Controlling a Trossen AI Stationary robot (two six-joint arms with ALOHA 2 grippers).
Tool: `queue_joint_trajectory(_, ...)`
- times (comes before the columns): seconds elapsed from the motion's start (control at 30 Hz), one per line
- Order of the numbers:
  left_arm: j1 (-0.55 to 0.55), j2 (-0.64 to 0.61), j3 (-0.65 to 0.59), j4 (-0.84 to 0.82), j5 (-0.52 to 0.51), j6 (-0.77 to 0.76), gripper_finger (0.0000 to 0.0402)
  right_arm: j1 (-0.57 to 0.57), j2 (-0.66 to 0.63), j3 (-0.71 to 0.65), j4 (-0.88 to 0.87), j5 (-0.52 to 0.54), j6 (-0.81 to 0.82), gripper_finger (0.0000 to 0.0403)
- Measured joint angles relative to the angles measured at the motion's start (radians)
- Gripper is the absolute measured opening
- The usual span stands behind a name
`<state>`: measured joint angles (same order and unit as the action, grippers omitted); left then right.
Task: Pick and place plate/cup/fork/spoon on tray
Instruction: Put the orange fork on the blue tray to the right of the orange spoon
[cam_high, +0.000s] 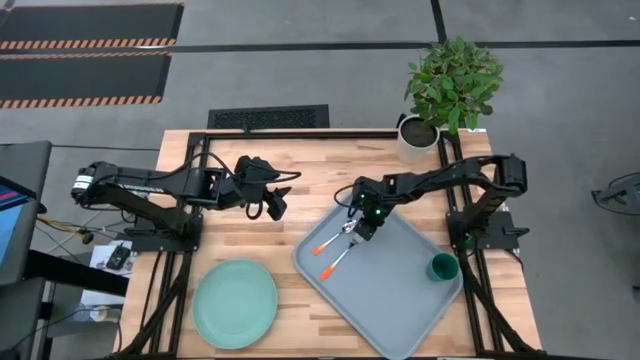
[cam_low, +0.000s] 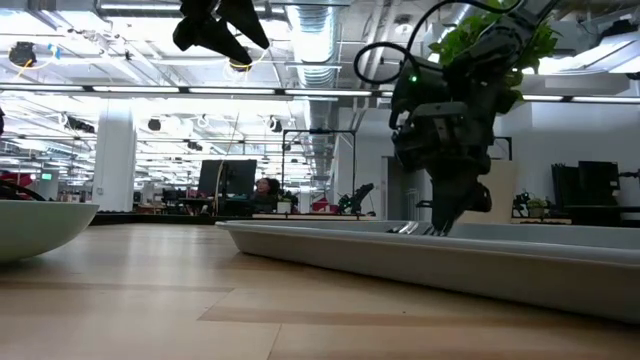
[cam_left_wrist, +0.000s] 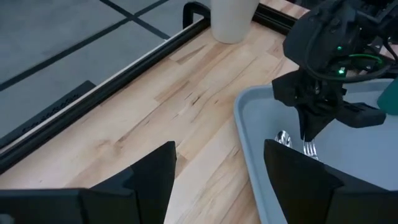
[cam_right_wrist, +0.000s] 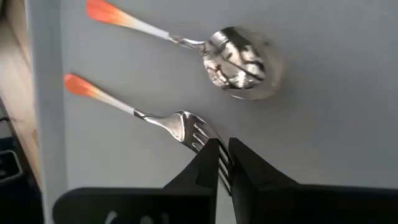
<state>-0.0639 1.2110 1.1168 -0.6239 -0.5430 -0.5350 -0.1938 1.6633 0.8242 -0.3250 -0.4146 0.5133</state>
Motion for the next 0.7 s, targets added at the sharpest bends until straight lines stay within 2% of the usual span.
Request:
queue_joint_trajectory(0.47,0.000,0.000,0.000,0.000,-0.008,-0.003,0.0231,-0.013,-0.003,0.000,-0.005,0.003,0.002,0.0048)
queue_joint_trajectory(0.7,0.000,0.000,0.000,0.001,-0.007,-0.005,0.0231,-0.013,-0.003,0.000,-0.007,0.027,0.002,0.0065)
